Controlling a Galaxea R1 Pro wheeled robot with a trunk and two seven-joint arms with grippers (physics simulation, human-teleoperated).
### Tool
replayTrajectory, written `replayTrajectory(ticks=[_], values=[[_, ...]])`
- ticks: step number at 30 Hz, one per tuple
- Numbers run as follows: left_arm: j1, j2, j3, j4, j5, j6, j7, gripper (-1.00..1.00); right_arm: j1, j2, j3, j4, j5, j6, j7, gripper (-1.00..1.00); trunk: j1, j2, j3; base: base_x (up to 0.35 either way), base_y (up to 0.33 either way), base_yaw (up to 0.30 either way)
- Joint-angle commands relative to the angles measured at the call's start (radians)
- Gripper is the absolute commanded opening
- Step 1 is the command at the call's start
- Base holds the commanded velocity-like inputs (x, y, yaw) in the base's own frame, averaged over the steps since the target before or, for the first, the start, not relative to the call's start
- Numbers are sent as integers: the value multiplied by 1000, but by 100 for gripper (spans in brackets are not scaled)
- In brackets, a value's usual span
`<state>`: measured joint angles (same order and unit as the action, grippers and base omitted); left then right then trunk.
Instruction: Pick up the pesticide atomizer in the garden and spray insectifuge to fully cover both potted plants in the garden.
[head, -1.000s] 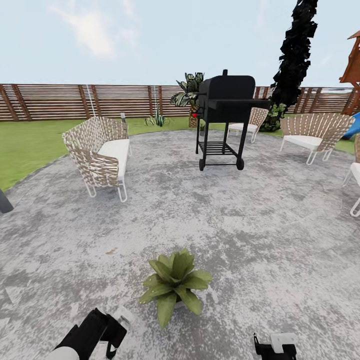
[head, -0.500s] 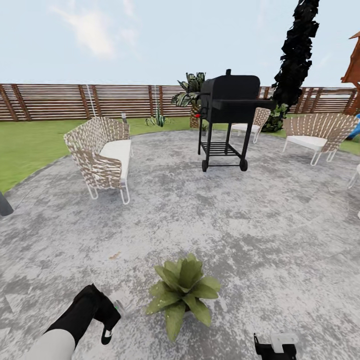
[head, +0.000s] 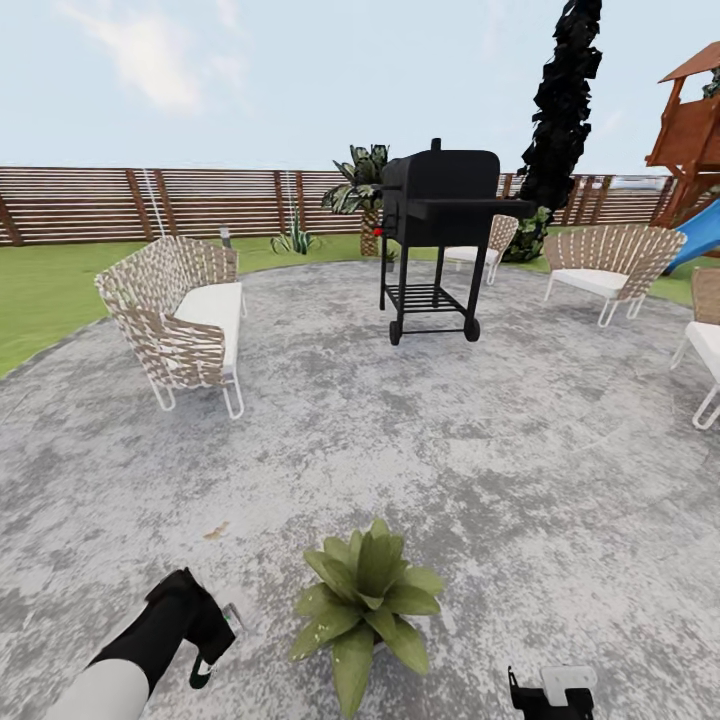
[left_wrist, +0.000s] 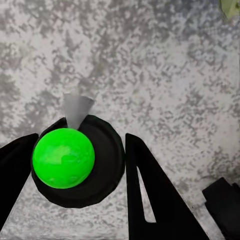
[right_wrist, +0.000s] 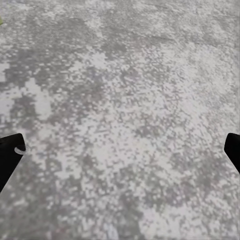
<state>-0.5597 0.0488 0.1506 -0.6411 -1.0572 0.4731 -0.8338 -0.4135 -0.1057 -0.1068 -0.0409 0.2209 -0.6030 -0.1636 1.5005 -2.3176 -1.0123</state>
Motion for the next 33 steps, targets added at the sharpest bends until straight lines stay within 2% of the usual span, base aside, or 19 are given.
replayTrajectory(ticks=[1, 2, 3, 5, 10, 12, 15, 19, 23, 30, 33], values=[[3, 1, 4, 2, -24, 3, -8, -100, -1, 0, -8, 1, 11, -3, -4, 100, 0, 0, -1, 1, 1, -2], [5, 6, 4, 6, -33, 1, -8, -100, -1, 0, -7, 1, 11, -2, -4, 100, 0, 0, -1, 0, 0, 0], [10, 21, 4, 10, -42, -1, -9, -100, -1, -1, -7, 1, 11, -2, -4, 100, 0, 0, -1, 0, 0, 0], [13, 36, 4, 13, -40, -8, -10, -100, -1, -2, -7, 1, 11, -2, -4, 100, 0, 0, -1, 0, 0, 0], [4, 24, -2, 0, -45, -45, -16, -100, -1, -2, -7, 1, 11, -3, -4, 100, 0, 0, -1, 0, 0, 0], [-1, 22, -24, -2, -43, -45, -19, -100, -1, -2, -7, 1, 11, -3, -4, 100, 0, 0, -1, 0, 0, 0], [-5, 19, -79, -3, -44, -45, -63, -100, -1, -2, -7, 1, 11, -2, -4, 100, 0, 0, -1, 0, 0, 0], [2, 19, -106, -4, -45, -61, -118, -100, -1, -2, -7, 1, 12, -3, -4, 100, 0, 0, -1, 0, 0, 0], [9, 20, -102, 11, -40, -151, -98, -100, -1, -2, -7, 1, 12, -2, -4, 100, 0, 0, -1, 0, 0, 0], [10, 23, -100, 15, -46, -159, -70, -100, -1, -2, -7, 1, 12, -3, -4, 100, 0, 0, -1, 1, 0, 0], [11, 22, -100, 15, -39, -155, -27, -100, -1, -1, -7, 1, 12, -3, -4, 100, 0, 0, -1, 130, 116, 0]])
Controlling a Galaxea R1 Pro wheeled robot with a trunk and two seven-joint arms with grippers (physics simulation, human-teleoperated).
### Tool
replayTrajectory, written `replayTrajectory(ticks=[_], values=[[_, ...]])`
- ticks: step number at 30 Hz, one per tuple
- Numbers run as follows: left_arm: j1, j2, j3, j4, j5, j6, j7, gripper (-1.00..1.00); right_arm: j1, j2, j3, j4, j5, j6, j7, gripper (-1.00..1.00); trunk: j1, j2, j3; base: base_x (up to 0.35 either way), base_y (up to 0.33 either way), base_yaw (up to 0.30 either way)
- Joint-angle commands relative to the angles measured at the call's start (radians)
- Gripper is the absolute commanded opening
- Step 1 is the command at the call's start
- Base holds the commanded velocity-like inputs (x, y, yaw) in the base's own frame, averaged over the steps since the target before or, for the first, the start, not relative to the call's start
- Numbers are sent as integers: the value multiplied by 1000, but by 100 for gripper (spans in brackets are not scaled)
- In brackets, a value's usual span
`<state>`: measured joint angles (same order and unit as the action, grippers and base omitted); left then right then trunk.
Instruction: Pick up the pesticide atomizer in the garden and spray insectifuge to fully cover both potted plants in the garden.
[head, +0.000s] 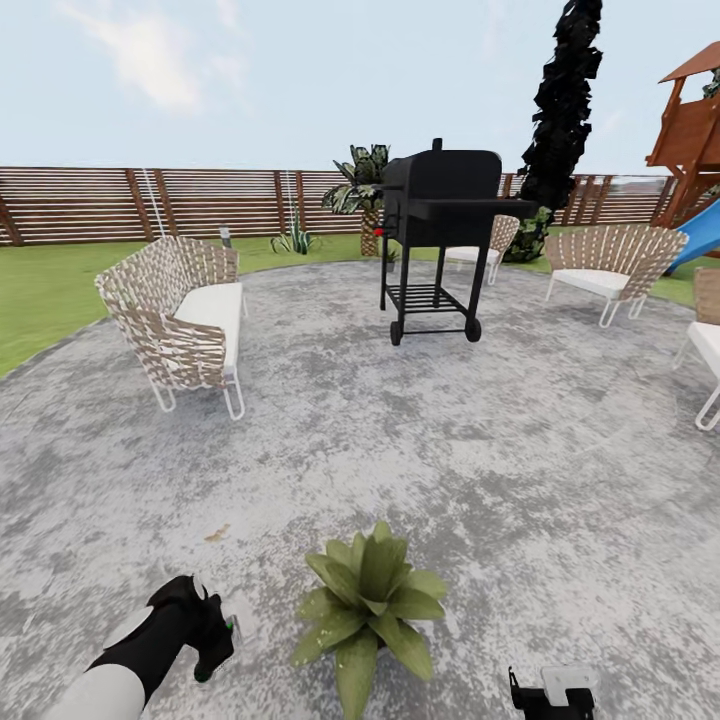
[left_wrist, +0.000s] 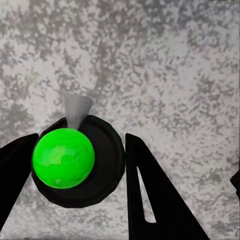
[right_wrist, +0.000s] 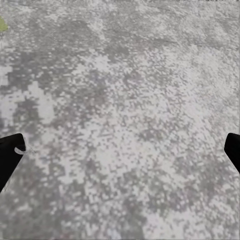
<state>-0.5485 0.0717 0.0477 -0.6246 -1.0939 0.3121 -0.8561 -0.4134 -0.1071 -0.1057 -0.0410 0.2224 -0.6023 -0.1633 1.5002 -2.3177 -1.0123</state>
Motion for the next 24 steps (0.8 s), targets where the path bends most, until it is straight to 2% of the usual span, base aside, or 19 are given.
replayTrajectory(ticks=[1, 6, 14, 20, 24], values=[[0, -1, 3, -1, 0, 6, 3, -100, -1, 0, -8, 1, 11, -3, -4, 100, 0, 0, -1, 200, 197, 0], [1, -15, 2, 0, 3, 7, 12, -100, -1, 0, -8, 1, 11, -3, -4, 100, 0, 0, -1, 14, 14, 0], [1, -18, 2, 21, -1, 9, 14, -100, -1, 0, -8, 2, 11, -4, -4, 100, 0, 0, -1, 0, 0, 0], [-15, -30, 0, -53, 0, 16, 4, -100, -1, 1, -8, 3, 11, -4, -4, 100, 0, 0, -1, 0, 0, 0], [-15, -32, -2, -63, -8, 18, 3, -100, -1, 0, -8, 2, 11, -4, -4, 100, 0, 0, -1, 0, 0, 0]])
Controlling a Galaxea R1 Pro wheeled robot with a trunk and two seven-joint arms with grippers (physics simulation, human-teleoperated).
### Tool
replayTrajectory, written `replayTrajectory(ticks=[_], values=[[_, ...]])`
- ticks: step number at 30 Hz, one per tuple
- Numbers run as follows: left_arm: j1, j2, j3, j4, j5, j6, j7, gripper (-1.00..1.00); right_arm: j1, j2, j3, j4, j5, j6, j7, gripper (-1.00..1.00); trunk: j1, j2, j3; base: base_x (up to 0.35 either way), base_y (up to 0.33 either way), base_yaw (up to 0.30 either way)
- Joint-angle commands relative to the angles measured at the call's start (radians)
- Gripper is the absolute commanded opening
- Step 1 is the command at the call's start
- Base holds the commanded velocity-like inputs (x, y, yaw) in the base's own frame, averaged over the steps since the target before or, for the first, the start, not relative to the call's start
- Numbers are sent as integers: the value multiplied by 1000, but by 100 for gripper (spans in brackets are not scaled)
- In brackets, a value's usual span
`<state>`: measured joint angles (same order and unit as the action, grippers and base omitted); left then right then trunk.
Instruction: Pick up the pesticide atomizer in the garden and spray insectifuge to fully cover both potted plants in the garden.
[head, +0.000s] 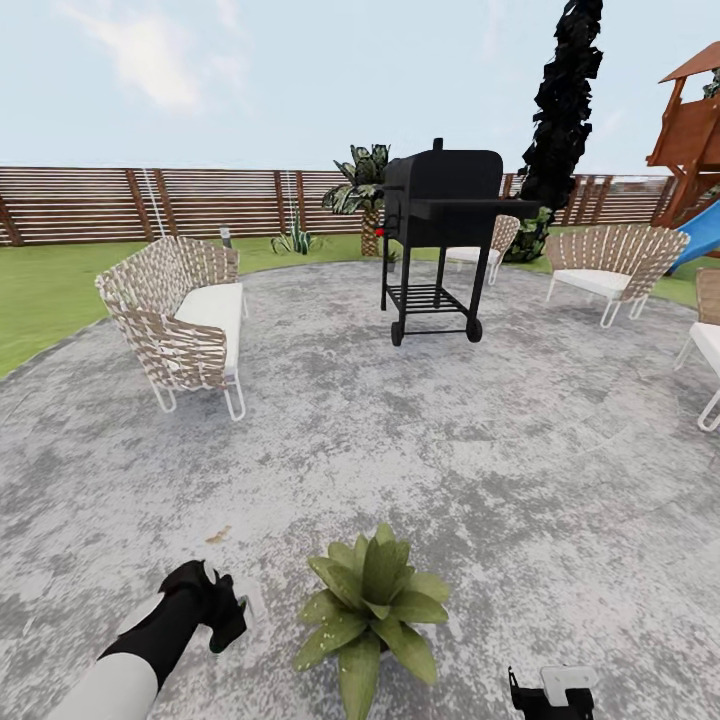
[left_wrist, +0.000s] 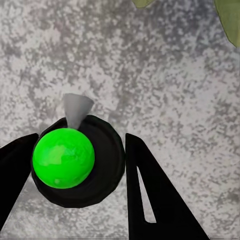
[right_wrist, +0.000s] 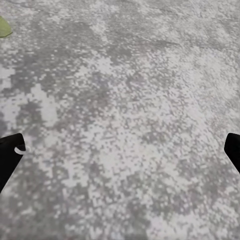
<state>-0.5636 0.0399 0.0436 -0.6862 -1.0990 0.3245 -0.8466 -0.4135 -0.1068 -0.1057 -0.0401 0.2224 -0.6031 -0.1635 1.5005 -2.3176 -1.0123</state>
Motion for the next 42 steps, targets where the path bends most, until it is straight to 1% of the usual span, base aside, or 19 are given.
replayTrajectory(ticks=[1, 3, 5, 7, 9, 10, 13, 15, 18, 20, 22, 24, 26, 27, 29, 30, 35, 37, 42], values=[[5, 0, 0, 1, -5, 5, -5, -100, -1, 0, -8, 1, 11, -3, -4, 100, 0, 0, -1, 0, 0, 0], [11, 5, -3, 8, -7, 4, -4, -100, -1, 0, -8, 1, 11, -3, -4, 100, 0, 0, -1, 0, 0, 0], [18, 19, 2, 17, -7, 1, -2, -100, -1, 0, -8, 1, 11, -3, -4, 100, 0, 0, -1, 0, 0, 0], [29, 43, 5, 28, -6, -2, -2, -100, -1, 1, -8, 2, 11, -3, -4, 100, 0, 0, -1, 0, 0, 0], [35, 56, 6, 39, 0, -5, -1, -100, -1, 1, -8, 2, 11, -2, -4, 100, 0, 0, -1, 0, 0, 0], [36, 57, 7, 42, 1, -6, -1, -100, -1, 1, -8, 2, 11, -3, -4, 100, 0, 0, -1, 0, 0, 0], [37, 51, 10, 43, 7, -4, -1, -100, -1, 1, -8, 2, 11, -3, -4, 100, 0, 0, -1, 0, 0, 0], [36, 39, 10, 30, 14, -2, -5, -100, -1, 1, -8, 2, 11, -3, -4, 100, 0, 0, -1, 0, 0, 0], [31, -7, 6, 0, 21, 3, -6, -100, -1, 1, -8, 2, 11, -3, -4, 100, 0, 0, -1, 0, 0, 0], [26, -28, 3, -12, 15, 4, -7, -100, -1, 1, -8, 2, 11, -3, -4, 100, 0, 0, -1, 0, 0, 0], [22, -38, 1, -16, 11, 4, -24, -100, -1, 1, -8, 2, 11, -3, -4, 100, 0, 0, -1, 0, 0, 0], [22, -40, 0, -18, 7, 3, -70, -100, -1, 1, -8, 2, 11, -3, -4, 100, 0, 0, -1, 0, 0, 0], [22, -41, -10, -29, -15, 2, -122, -100, -1, 1, -8, 2, 11, -3, -4, 100, 0, 0, -1, 0, 0, 0], [22, -41, -20, -41, -37, 3, -146, -100, -1, 1, -8, 2, 11, -3, -4, 100, 0, 0, -1, 0, 0, 0], [23, -41, -28, -59, -64, 3, -178, -100, -1, 1, -8, 2, 11, -3, -4, 100, 0, 0, -1, 0, 0, 0], [23, -41, -29, -65, -69, 3, -190, -100, -1, 1, -8, 2, 11, -3, -4, 100, 0, 0, -1, 0, 0, 0], [22, -41, -31, -151, -77, 7, -274, -100, -1, 1, -8, 1, 11, -3, -4, 100, 0, 0, -1, 0, 0, 0], [22, -41, -32, -171, -78, 30, -306, -100, -1, 1, -8, 0, 11, -3, -4, 100, 0, 0, -1, 0, 0, 0], [26, -40, -33, -182, -80, 73, -326, -100, -1, 0, -8, 0, 11, -3, -3, 100, 0, 0, -1, 0, -1, 0]])
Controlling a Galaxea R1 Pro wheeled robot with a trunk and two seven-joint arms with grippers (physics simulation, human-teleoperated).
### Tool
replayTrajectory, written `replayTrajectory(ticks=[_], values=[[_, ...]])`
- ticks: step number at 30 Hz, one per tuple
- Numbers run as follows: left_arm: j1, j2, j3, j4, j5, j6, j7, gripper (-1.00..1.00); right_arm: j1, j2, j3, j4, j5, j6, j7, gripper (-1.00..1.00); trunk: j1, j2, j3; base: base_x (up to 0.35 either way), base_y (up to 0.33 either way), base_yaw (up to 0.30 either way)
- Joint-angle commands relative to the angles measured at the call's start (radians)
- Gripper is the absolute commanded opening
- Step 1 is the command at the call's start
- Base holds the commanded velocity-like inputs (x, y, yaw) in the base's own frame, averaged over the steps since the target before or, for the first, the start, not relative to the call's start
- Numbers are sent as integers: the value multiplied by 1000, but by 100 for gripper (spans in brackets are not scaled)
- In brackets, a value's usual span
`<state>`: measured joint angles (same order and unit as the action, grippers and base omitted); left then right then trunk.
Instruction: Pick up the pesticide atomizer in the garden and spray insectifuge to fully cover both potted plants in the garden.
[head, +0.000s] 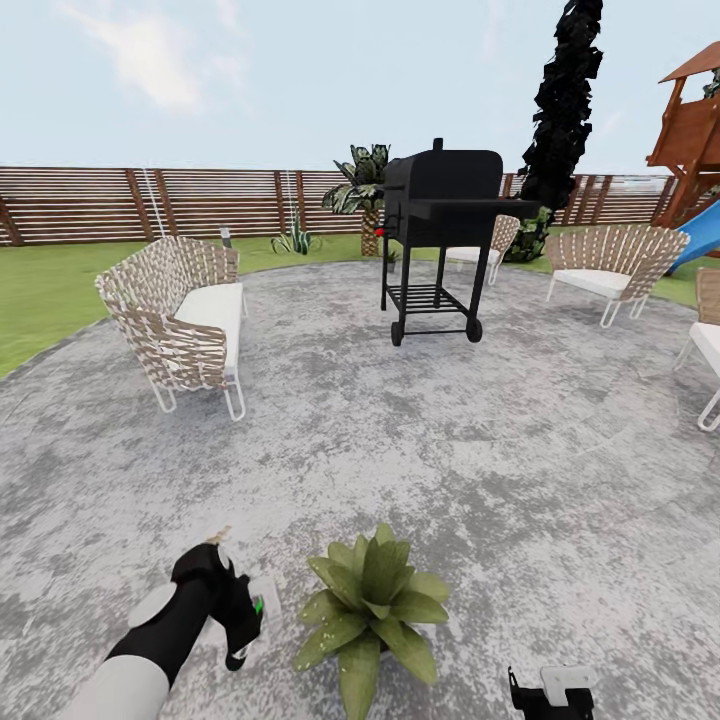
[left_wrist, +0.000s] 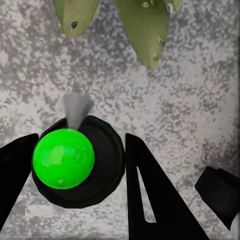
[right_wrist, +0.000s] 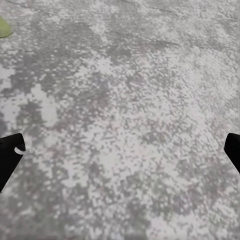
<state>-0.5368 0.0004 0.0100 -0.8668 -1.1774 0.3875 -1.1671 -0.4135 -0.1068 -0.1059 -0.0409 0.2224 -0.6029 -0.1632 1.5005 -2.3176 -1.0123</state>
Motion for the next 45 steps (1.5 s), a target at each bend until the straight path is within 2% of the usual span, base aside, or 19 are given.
replayTrajectory(ticks=[1, 3, 6, 39, 40, 42, 45], values=[[1, 0, 1, -1, -2, 11, -6, -100, -1, 0, -8, 1, 11, -3, -4, 100, 0, 0, -1, 0, -42, 0], [2, 0, 3, -1, -2, 16, -5, -100, -1, 0, -8, 1, 11, -3, -3, 100, 0, 0, -1, 0, -142, 0], [3, -2, 2, -1, -1, 90, -2, -100, -1, 1, -8, 1, 11, -3, -3, 100, 0, 0, -1, -66, -245, 42], [0, -2, 8, -1, -1, 98, 3, -100, -1, 2, -6, 1, 12, -3, -2, 100, 0, 0, -1, -95, -258, 271], [-1, -2, 8, -1, -1, 104, 3, -100, -1, 2, -6, 1, 12, -3, -2, 100, 0, 0, -1, -3, -209, 193], [-4, -2, 4, -1, -1, 171, 1, -100, -1, 2, -6, 1, 12, -3, -2, 100, 0, 0, -1, -1, -64, 56], [-5, -2, 2, -1, -1, 203, -1, -100, -1, 2, -6, 1, 12, -3, -3, 100, 0, 0, -1, 0, -13, 43]])
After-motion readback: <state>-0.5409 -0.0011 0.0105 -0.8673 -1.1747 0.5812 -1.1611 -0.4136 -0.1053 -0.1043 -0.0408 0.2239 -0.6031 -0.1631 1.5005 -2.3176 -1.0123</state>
